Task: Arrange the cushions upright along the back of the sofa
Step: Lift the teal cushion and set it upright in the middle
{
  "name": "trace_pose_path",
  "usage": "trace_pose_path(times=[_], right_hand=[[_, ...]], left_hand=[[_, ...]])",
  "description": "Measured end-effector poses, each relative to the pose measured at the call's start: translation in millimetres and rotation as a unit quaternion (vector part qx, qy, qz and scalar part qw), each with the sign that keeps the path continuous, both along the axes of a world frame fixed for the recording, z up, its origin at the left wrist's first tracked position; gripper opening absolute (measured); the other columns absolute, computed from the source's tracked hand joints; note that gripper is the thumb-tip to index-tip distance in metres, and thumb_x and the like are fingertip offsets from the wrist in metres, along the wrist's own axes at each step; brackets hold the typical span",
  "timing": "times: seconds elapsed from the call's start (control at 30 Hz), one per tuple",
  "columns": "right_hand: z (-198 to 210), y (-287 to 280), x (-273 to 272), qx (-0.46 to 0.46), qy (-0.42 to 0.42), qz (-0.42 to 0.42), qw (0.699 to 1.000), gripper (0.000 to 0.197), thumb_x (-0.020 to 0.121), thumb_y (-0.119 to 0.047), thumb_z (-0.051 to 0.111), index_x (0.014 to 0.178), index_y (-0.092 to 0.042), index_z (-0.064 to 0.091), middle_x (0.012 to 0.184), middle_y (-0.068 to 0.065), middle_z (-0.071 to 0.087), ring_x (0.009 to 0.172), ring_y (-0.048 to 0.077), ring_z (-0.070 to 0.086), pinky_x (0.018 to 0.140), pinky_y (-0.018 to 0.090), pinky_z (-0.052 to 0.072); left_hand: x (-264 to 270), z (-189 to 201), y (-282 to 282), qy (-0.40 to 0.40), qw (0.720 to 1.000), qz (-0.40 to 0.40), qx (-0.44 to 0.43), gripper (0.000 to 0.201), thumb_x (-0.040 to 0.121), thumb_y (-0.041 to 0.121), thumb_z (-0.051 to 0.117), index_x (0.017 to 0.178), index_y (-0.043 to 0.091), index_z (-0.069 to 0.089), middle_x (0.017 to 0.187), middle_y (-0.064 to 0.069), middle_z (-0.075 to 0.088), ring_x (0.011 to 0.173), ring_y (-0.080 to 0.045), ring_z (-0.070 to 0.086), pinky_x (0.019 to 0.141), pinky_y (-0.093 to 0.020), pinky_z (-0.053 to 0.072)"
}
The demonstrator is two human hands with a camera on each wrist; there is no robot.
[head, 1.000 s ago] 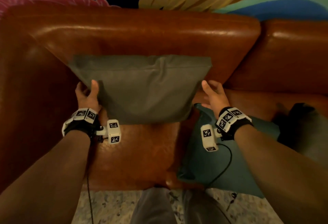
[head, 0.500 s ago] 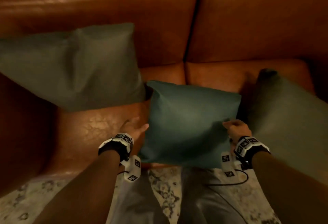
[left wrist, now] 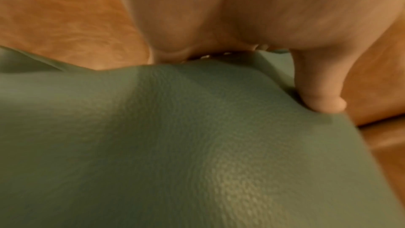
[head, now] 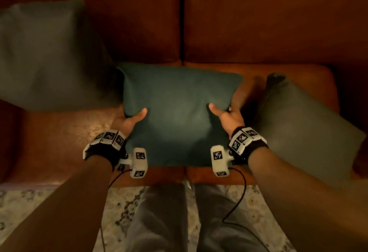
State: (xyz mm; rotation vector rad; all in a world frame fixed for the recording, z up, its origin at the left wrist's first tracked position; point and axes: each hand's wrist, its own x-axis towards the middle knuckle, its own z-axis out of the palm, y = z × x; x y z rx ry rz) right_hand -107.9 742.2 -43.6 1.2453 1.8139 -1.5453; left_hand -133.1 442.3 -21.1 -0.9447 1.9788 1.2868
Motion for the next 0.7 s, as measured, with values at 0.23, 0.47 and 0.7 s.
trace_pose_path(times=[0.23,0.47,0.7], right_hand=[[12,13,-45,0.011,0.020,0.076,0.997,0.057,0.087,-0.010,0.072,0.139,-0.013,0.050,0.120,0.001,0.066,0.117,0.021,0.060,0.094,0.026,0.051],[-20,41,17,0.133,-0.178,0.326,0.919,0.048,0.083,-0.012,0.068,0.130,-0.011,0.060,0.132,0.014,0.062,0.126,0.035,0.057,0.106,0.037,0.047],[-32,17,43,0.079,-0.112,0.255,0.957,0.071,0.078,-0.011,0.074,0.143,-0.021,0.049,0.129,0.007,0.068,0.127,0.030,0.059,0.101,0.031,0.045]], left_hand=[[-30,-35,-32,0.026,1.000,-0.011,-0.012,0.113,0.049,0.065,0.075,0.144,0.027,0.028,0.145,-0.007,0.048,0.128,-0.032,0.051,0.105,-0.050,0.043],[41,-28,-32,-0.099,0.978,-0.162,-0.083,0.084,0.081,0.020,0.072,0.149,0.011,0.023,0.152,-0.013,0.036,0.137,-0.033,0.040,0.105,-0.036,0.035],[68,-49,-27,-0.094,0.968,-0.177,-0.152,0.053,0.085,0.008,0.059,0.135,0.012,0.046,0.130,-0.019,0.059,0.112,-0.039,0.058,0.090,-0.040,0.047]])
